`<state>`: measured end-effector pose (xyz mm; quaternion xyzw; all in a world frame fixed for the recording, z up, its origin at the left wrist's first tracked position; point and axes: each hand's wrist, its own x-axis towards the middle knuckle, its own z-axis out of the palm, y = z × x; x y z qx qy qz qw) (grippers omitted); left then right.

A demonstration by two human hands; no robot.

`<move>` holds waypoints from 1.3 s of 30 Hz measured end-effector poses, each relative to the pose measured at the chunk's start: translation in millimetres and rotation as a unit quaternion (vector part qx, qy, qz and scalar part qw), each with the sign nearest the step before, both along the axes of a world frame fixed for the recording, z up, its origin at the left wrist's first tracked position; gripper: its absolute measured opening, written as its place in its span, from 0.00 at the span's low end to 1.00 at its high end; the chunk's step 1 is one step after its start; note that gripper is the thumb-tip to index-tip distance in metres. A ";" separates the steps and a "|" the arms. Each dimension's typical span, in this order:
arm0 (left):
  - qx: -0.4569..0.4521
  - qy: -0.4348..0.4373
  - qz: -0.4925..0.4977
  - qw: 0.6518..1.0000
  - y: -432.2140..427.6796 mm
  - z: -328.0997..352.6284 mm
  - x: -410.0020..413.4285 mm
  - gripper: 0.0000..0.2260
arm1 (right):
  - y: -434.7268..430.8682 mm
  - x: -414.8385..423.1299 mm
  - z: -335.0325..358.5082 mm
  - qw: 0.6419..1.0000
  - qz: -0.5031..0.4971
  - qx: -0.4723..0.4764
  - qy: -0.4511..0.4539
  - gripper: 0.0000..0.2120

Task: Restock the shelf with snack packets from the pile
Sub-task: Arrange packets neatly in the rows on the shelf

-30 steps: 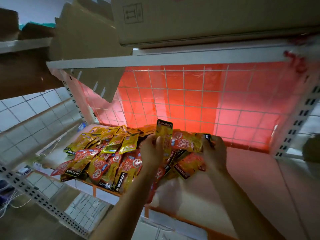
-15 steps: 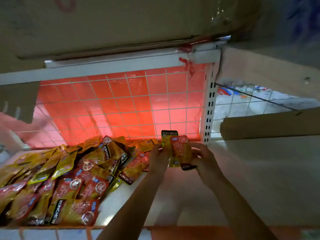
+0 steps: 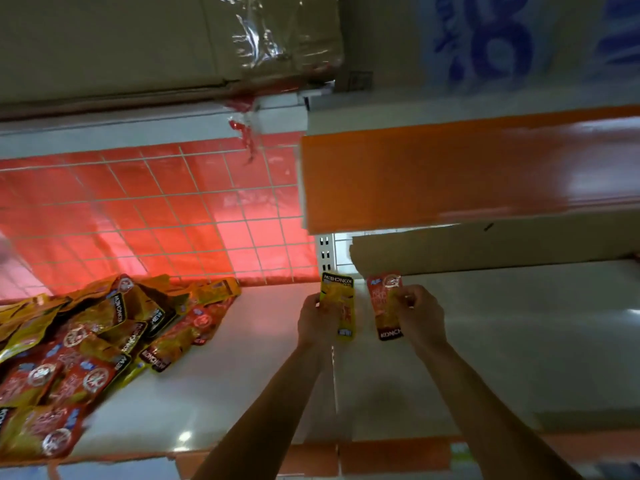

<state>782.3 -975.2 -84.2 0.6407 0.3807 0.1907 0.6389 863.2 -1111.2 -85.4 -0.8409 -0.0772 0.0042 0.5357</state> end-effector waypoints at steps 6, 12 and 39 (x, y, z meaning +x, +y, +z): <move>0.008 -0.022 -0.023 0.999 -30.3 -3.8 9.8 0.23 | -4.9 34.1 -2.1 0.990 0.056 -0.125 -0.022 0.11; 0.054 0.014 0.015 0.998 -41.3 -7.8 7.9 0.22 | -1.1 45.0 -8.8 0.965 0.103 -0.241 -0.022 0.16; -0.090 -0.040 -0.059 0.993 -28.6 0.2 47.4 0.07 | -81.9 22.1 0.1 0.990 -0.092 0.110 -0.007 0.17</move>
